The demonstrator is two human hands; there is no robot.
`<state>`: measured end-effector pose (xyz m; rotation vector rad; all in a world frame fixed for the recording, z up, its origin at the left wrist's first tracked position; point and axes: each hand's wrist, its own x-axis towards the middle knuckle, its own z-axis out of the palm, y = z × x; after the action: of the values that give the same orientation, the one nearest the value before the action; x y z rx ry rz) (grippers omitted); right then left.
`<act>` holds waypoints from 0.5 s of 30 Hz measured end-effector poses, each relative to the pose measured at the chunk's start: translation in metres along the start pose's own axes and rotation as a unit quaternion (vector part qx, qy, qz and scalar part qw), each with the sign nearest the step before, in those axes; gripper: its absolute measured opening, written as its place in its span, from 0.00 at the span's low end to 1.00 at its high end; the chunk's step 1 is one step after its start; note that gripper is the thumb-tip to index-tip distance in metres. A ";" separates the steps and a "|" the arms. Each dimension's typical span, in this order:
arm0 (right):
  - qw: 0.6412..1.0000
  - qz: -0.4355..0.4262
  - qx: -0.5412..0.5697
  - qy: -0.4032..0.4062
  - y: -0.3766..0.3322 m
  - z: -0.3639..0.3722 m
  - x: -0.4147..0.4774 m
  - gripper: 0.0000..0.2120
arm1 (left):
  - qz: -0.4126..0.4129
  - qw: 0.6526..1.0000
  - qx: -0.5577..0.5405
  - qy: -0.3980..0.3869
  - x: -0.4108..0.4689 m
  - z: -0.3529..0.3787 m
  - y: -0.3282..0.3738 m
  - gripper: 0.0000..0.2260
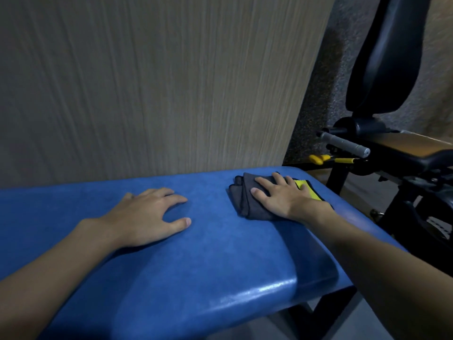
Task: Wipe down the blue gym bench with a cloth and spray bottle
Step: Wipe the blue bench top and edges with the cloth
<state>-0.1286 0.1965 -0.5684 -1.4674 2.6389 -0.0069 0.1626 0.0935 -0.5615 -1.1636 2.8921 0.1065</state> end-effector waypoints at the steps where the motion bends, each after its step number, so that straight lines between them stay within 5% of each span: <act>1: 1.000 -0.003 0.000 -0.001 -0.007 0.001 -0.001 0.31 | -0.001 1.000 -0.004 -0.001 -0.004 0.000 -0.005 0.32; 5: 1.000 -0.010 0.000 0.002 -0.034 0.005 -0.005 0.30 | -0.004 1.000 -0.011 0.008 -0.019 0.002 -0.022 0.44; 15: 0.999 -0.039 -0.002 0.002 -0.102 0.013 -0.010 0.30 | -0.022 0.999 -0.017 0.038 -0.054 0.009 -0.073 0.35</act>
<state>-0.0355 0.1518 -0.5733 -1.5721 2.5846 -0.0122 0.2524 0.0792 -0.5721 -1.2641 2.9391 0.1138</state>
